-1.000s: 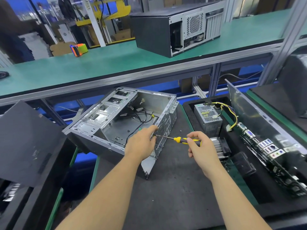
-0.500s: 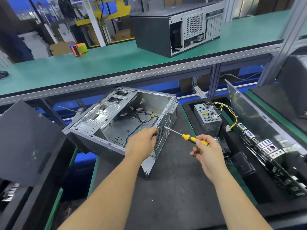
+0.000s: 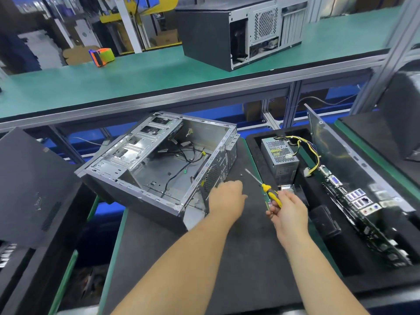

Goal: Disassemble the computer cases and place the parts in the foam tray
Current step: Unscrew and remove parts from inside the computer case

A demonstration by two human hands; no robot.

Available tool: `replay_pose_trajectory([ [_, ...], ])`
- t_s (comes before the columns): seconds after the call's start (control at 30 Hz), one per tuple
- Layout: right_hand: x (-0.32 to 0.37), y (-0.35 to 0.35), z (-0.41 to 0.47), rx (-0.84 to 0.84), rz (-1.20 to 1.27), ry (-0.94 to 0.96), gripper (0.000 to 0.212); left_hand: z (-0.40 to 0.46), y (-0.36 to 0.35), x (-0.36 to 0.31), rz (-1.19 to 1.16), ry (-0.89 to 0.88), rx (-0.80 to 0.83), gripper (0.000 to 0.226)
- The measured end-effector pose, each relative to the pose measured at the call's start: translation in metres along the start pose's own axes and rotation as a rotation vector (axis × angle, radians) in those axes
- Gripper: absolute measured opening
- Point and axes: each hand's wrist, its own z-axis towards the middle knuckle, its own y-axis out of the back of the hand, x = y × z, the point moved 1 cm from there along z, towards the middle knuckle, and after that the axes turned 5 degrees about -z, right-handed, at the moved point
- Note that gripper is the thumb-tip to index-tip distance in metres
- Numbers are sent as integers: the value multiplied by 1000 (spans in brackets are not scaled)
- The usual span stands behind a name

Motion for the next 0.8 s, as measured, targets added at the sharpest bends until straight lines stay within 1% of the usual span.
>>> replay_pose_trajectory([
  [0.07,-3,6,2,-1,-33,-4,17,11,-21,-11,-317,156,32,23],
  [0.1,-3,9,3,-3,-50,-5,17,14,-30,-14,-405,194,31,22],
  [0.17,-4,15,4,-3,-71,-6,15,18,-46,-21,-513,236,6,21],
  [0.27,-1,23,7,6,-68,-11,12,23,-57,-31,-681,238,-33,16],
  [0.33,2,27,9,8,-52,-13,12,26,-57,-34,-725,199,-8,23],
  [0.37,3,29,10,6,-45,-16,12,27,-56,-34,-701,171,5,28],
  [0.43,4,30,13,0,-39,-26,12,28,-47,-27,-588,121,-20,32],
  [0.57,-6,26,16,1,-45,-47,13,29,0,0,-193,-11,-214,39],
  [0.7,-21,12,15,61,-116,-94,15,17,50,34,-19,-181,-379,35],
  [0.73,-25,8,14,76,-131,-106,17,14,58,42,20,-189,-420,34],
  [0.77,-30,5,13,93,-145,-113,18,11,64,51,19,-159,-436,34],
  [0.8,-34,1,12,113,-162,-114,18,9,68,60,-19,-91,-405,36],
])
